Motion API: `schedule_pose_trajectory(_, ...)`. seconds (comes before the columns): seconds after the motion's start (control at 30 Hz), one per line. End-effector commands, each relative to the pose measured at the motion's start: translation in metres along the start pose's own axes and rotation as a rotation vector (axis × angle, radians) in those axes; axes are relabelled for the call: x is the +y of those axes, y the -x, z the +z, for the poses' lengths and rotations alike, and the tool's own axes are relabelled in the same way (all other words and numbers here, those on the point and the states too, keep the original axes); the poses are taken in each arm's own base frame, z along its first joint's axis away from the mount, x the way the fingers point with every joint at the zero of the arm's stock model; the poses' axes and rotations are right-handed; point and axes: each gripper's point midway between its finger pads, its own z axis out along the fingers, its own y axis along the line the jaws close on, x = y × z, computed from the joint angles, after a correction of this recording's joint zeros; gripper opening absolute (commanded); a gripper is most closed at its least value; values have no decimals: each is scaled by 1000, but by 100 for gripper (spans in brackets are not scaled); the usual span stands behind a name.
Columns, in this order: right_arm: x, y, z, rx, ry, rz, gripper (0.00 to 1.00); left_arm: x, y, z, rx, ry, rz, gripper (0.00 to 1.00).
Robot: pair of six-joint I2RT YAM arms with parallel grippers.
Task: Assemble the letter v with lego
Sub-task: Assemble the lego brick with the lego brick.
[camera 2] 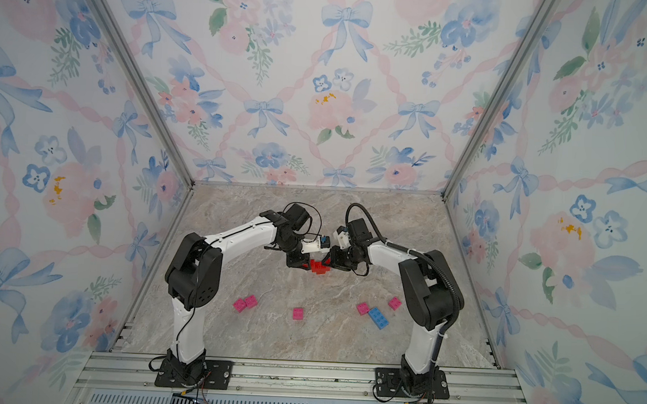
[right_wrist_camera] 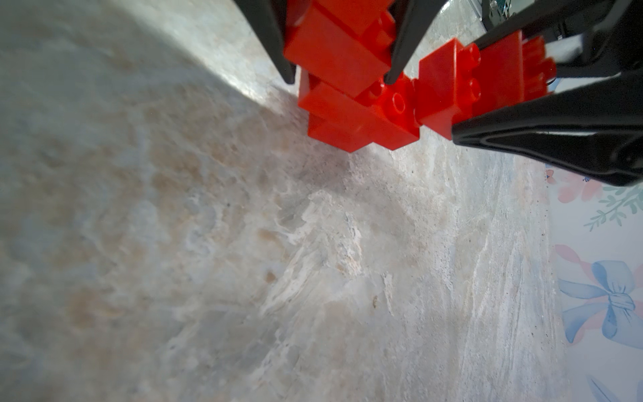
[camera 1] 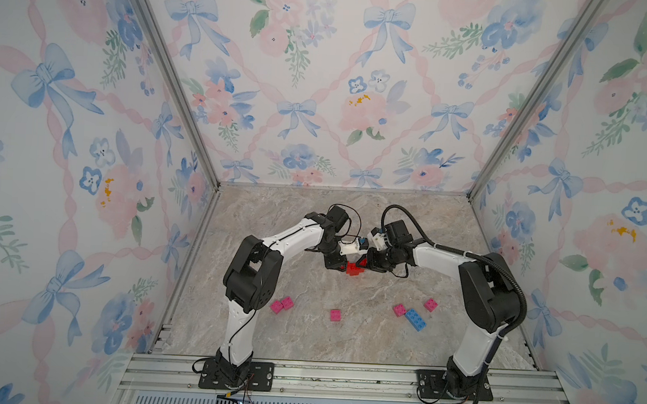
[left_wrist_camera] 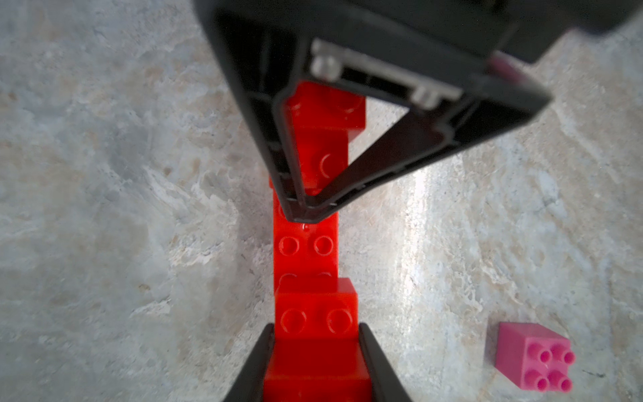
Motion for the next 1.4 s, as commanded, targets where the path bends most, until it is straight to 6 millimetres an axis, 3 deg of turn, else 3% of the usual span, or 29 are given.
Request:
schedule_pose_trajectory(0.0, -14, -8, 2, 31, -43, 18, 39, -5, -4, 6, 14, -18, -16, 0)
schedule_pose_trajectory(0.57, -15, -9, 2, 33, -43, 21, 39, 0, -1, 12, -17, -2, -22, 0)
schedule_pose_trajectory(0.87, -17, -9, 2, 34, -45, 24, 39, -3, -17, 13, 13, 1, -38, 0)
schedule_pose_trajectory(1.37, -17, -9, 3, 32, -43, 24, 39, -1, -16, 22, 54, 29, -69, 0)
